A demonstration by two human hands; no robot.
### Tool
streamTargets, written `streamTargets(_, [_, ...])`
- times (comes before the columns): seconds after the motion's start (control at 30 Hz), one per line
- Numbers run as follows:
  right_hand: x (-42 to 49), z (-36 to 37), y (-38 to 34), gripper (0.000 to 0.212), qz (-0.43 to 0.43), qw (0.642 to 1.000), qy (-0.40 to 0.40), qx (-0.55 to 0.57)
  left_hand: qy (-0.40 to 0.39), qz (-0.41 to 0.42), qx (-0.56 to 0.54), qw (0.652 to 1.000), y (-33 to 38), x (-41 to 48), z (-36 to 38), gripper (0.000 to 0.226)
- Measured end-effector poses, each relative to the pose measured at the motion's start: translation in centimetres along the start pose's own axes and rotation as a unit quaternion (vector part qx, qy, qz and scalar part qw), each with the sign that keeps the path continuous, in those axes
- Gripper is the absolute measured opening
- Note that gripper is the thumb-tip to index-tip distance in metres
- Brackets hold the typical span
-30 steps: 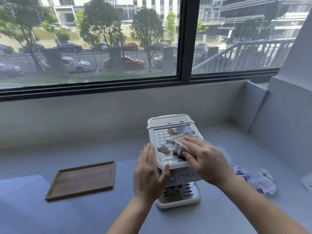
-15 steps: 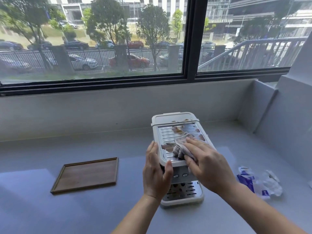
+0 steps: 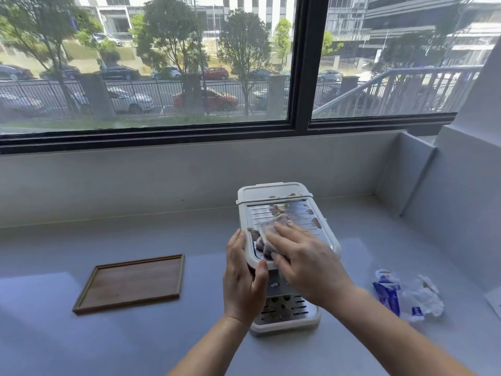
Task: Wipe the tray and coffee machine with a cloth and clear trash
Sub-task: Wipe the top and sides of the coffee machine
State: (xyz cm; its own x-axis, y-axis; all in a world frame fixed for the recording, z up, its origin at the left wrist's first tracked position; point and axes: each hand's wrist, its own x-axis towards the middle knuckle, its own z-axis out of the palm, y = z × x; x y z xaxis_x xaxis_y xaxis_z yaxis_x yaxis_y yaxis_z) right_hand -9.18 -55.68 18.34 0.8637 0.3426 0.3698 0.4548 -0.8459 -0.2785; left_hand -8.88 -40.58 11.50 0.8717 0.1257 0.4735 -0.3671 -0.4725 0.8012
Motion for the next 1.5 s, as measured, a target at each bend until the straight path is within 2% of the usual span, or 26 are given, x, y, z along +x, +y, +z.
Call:
streamTargets(0.1, [-0.8,-1.0,2.0,0.039,0.026,1.000,0.013,-0.007,-0.006,0.008,0.009,1.000,0.0,0.1,-0.3,0.065])
streamTargets(0.2, [-1.2,-1.3,2.4,0.037,0.075,0.995,0.061,-0.009,-0.015,0.012,0.013,1.000,0.2,0.3,-0.6,0.065])
streamTargets(0.33, [-2.1,-0.7,2.5,0.039,0.072,0.994,0.076,-0.009,-0.020,0.001,0.019,1.000,0.7,0.9,-0.9,0.065])
streamTargets(0.47, [0.5,-1.6,3.6,0.032,0.168,0.979,0.112,0.003,-0.018,-0.010,0.040,0.999,1.6,1.7,-0.6,0.070])
streamTargets(0.57, [0.5,-1.1,2.4,0.032,0.121,0.989,0.072,-0.036,-0.002,-0.019,0.044,0.999,1.9,1.6,0.0,0.059])
streamTargets(0.63, [-1.0,-0.8,2.4,0.032,0.079,0.995,0.047,-0.041,-0.010,-0.030,0.065,0.997,1.7,1.5,0.0,0.066])
streamTargets(0.73, [-0.8,-1.6,4.0,0.036,0.101,0.994,0.028,-0.031,-0.027,-0.045,0.102,0.993,1.3,1.5,-0.1,0.085])
streamTargets(0.83, [1.9,-1.8,4.7,0.036,0.149,0.988,0.036,-0.033,-0.038,-0.043,0.119,0.991,1.5,1.6,-0.2,0.086])
streamTargets(1.0, [0.5,-0.6,3.9,0.041,0.074,0.995,0.010,-0.064,-0.056,-0.033,0.160,0.985,1.4,1.7,-0.8,0.087])
streamTargets(1.17, [4.3,-0.9,6.5,0.035,0.166,0.985,0.027,-0.027,-0.062,-0.029,0.184,0.981,1.4,1.7,-0.9,0.084])
streamTargets(1.23, [6.4,-0.5,6.1,0.034,0.179,0.983,0.015,-0.032,-0.065,-0.029,0.186,0.980,1.6,1.6,-1.0,0.084])
streamTargets(1.33, [6.1,-0.4,5.7,0.034,0.121,0.990,-0.017,-0.068,-0.066,-0.027,0.185,0.980,1.5,1.7,-1.1,0.084])
streamTargets(1.4, [3.8,-0.4,5.4,0.036,0.068,0.995,-0.007,-0.075,-0.061,-0.028,0.183,0.981,1.4,1.6,-1.0,0.084])
streamTargets(1.5, [3.0,-0.8,5.9,0.042,0.075,0.995,-0.015,-0.058,-0.057,-0.025,0.177,0.982,1.4,1.7,-0.8,0.083])
